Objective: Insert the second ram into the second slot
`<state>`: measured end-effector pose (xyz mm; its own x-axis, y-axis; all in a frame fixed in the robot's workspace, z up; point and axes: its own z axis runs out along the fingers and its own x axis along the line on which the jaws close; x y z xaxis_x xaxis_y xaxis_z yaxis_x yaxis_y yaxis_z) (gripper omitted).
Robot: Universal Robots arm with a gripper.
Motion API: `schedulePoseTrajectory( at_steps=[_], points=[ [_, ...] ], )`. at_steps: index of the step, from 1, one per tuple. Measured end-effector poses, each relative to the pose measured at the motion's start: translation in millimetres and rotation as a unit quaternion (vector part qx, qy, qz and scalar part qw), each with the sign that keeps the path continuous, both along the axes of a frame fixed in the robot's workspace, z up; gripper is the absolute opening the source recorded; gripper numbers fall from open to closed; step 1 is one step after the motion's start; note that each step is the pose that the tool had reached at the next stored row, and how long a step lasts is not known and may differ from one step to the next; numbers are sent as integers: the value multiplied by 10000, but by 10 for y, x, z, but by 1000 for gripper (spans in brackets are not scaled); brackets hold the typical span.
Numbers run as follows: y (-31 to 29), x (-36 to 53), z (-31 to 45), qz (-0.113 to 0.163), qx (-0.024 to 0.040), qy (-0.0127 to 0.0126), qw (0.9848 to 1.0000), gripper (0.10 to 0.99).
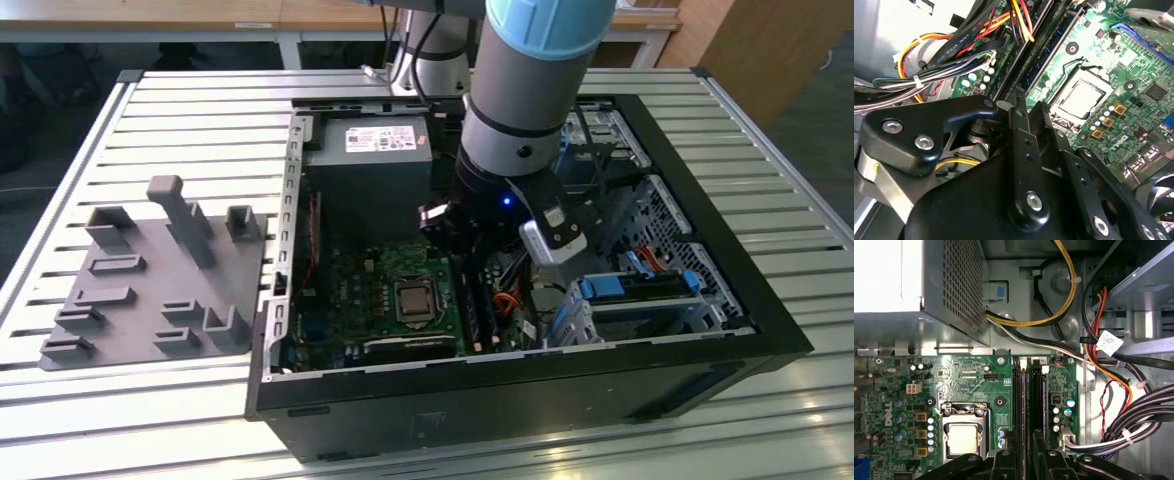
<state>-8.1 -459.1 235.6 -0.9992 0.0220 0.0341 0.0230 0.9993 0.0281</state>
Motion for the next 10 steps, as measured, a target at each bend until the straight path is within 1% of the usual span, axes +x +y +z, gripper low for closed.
schedulePoseTrajectory(
  at_steps=[1, 3, 4, 5, 10],
  points=[
    [0, 0, 2, 0, -1, 0, 10000, 259],
    [0, 0, 4, 0, -2, 0, 10000, 129],
    [0, 0, 5, 0, -2, 1, 10000, 129],
    [0, 0, 5, 0, -2, 1, 10000, 106],
    [0, 1, -29, 0, -2, 1, 10000, 106]
  ],
)
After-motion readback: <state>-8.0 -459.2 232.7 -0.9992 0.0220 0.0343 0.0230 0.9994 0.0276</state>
